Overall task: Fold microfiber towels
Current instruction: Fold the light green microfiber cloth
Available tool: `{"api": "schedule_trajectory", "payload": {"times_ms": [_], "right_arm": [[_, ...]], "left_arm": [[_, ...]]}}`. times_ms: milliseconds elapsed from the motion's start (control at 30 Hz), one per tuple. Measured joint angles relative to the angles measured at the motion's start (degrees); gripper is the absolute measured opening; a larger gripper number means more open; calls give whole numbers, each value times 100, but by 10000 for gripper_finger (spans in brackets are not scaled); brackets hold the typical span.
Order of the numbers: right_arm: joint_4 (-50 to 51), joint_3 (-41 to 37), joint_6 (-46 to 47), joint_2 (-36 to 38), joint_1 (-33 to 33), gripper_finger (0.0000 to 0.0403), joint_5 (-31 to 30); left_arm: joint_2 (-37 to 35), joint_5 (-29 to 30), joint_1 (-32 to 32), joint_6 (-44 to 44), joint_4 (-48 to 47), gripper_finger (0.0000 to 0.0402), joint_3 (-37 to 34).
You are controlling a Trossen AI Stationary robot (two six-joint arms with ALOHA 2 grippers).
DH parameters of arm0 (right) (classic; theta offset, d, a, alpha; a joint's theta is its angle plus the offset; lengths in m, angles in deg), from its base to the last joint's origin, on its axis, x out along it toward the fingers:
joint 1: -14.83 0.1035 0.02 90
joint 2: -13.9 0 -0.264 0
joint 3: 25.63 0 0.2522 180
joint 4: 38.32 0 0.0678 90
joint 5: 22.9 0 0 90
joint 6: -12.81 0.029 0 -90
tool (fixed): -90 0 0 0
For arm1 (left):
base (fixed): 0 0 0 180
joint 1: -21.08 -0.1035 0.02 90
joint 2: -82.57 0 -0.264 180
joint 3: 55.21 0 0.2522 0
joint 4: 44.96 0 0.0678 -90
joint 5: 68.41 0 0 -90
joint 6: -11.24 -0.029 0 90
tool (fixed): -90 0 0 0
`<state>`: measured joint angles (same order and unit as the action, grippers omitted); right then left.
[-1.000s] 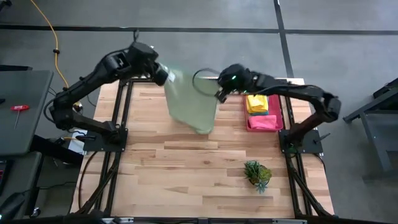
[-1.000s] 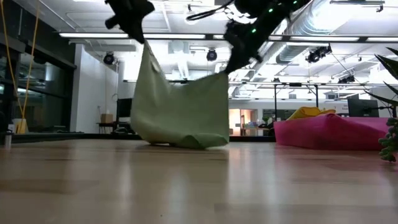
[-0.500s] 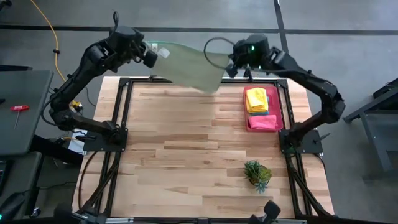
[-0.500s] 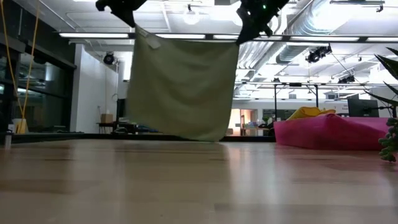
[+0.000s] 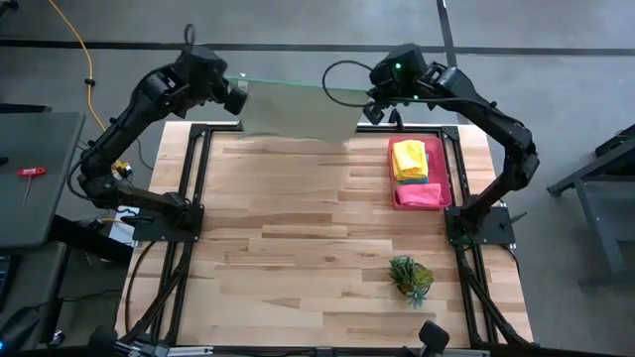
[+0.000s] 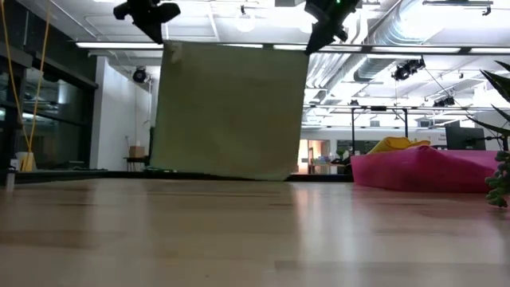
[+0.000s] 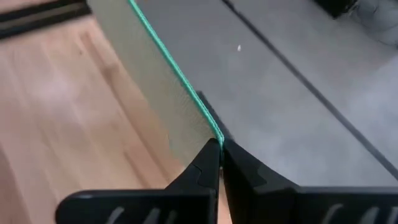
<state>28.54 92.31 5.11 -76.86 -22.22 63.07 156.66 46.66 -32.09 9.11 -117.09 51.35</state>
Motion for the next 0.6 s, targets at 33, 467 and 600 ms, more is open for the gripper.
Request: {"api": "schedule_trajectory", "payload": {"times_ms": [33,467,600], "right_arm": [[132,0,-7,0,18,0,-3],[500,0,12,0,219,0,-284],[731,-2,12,0,303,0,-280]], "left_arm": [[-2,-2,23,17,-23,0,-93],[-30,-28,510,447,-81,0,-1186],[-253,159,661,433,-116,0,-1211]]}}
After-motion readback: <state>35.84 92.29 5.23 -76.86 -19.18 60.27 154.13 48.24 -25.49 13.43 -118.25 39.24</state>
